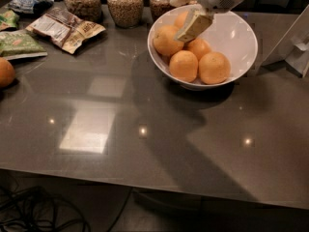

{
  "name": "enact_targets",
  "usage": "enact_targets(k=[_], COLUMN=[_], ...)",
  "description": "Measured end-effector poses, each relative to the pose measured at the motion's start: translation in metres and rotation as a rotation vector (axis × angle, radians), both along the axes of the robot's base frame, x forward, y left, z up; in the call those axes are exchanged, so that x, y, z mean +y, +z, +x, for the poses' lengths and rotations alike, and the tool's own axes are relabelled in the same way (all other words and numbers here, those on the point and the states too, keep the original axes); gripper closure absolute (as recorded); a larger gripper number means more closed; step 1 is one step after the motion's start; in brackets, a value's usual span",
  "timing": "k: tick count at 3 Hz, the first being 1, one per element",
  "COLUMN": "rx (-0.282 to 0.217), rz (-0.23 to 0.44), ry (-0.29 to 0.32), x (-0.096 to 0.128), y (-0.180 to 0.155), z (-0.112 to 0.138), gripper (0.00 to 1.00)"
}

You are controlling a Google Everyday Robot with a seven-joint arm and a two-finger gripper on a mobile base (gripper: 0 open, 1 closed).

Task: Pick orange from white bowl

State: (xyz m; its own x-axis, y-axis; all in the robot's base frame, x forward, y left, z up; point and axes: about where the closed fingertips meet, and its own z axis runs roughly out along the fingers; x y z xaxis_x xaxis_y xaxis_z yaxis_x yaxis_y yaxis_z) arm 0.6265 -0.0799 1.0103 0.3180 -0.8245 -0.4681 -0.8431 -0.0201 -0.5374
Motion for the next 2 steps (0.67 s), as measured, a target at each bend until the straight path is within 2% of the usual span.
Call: enact_targets(k=[1, 2], rx=[0.02, 0.047], rz=[0.014, 0.033], ry=[-0.002, -0.007], x=[0.006, 0.011], y=[-0.006, -0.014], z=[0.011, 0.023], gripper=[0.45, 0.42])
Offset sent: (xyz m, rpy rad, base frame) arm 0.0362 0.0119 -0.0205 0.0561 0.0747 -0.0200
